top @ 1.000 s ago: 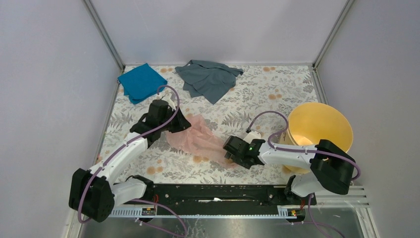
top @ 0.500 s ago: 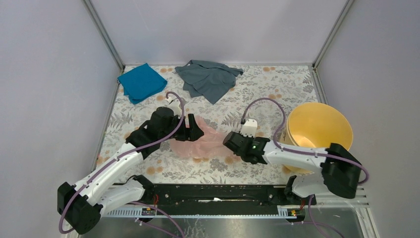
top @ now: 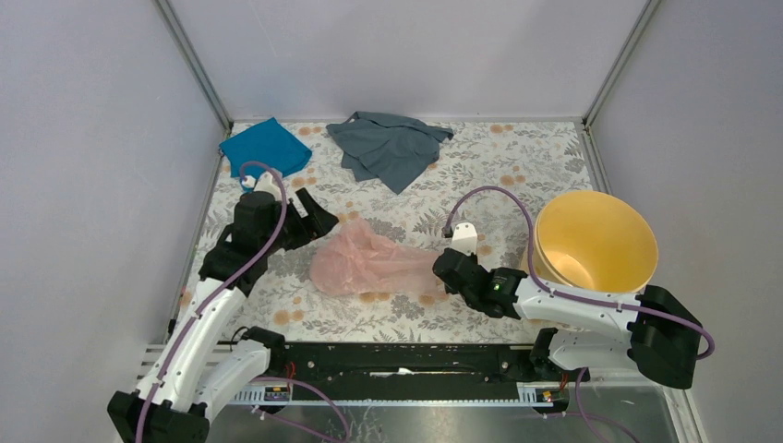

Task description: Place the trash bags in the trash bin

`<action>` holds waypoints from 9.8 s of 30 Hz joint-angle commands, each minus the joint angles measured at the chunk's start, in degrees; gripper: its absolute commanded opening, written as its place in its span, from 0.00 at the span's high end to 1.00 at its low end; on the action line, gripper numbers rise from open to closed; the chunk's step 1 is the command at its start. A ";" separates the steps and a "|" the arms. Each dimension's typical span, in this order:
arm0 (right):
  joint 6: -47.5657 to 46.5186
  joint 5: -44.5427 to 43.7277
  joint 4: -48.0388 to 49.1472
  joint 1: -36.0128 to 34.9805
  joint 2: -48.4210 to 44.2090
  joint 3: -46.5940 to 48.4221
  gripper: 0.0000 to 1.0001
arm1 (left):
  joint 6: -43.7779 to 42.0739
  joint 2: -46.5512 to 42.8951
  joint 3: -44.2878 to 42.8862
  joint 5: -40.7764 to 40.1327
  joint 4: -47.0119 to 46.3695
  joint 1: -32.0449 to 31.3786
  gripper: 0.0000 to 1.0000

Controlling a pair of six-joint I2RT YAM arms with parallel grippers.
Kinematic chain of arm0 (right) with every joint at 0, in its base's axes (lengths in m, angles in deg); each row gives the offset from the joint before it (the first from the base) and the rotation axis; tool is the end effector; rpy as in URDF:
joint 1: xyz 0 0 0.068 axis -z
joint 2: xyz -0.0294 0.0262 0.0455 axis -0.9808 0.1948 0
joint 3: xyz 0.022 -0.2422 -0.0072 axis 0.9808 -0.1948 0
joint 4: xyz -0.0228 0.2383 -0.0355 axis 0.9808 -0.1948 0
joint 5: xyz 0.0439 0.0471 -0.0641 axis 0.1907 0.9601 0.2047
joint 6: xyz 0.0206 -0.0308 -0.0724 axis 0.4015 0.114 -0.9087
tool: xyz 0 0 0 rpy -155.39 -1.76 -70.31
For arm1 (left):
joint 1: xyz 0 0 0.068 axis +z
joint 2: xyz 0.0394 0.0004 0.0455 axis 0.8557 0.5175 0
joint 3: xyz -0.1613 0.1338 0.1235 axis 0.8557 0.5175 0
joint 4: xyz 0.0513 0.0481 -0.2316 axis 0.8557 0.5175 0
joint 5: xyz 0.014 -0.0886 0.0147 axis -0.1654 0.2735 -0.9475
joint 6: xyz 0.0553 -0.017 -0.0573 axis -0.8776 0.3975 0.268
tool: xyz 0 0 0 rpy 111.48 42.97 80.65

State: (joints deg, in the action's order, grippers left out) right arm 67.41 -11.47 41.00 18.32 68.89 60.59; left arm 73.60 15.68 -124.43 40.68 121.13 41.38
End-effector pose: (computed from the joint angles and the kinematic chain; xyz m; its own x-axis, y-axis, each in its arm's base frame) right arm 0.1541 0.1934 0.1655 -0.5913 -0.0996 -0.8003 -0.2507 0.9659 0.0650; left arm 0.1978 -0.0720 0.2723 -0.6376 -0.4541 -0.6223 0.0054 0.8051 -0.5931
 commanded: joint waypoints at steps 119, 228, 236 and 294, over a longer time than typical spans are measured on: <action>-14.63 27.29 1.54 16.06 -8.34 3.29 1.00 | -20.38 39.22 -21.92 -11.31 0.42 -8.88 0.30; -6.91 48.53 11.69 22.05 -8.45 6.58 1.00 | 0.33 6.11 1.52 -0.94 0.28 -5.29 1.00; -19.15 41.42 -4.83 22.07 -7.73 39.18 1.00 | -10.01 7.52 -31.74 1.50 4.43 -5.31 1.00; -15.47 21.30 -37.30 22.12 -12.95 45.58 0.00 | -20.91 1.07 -7.62 -21.93 -13.26 -4.92 1.00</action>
State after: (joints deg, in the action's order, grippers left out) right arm 53.67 19.13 14.62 40.62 58.88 98.25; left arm 53.14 16.76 -131.97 17.29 111.34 36.09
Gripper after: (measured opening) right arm 0.993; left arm 0.008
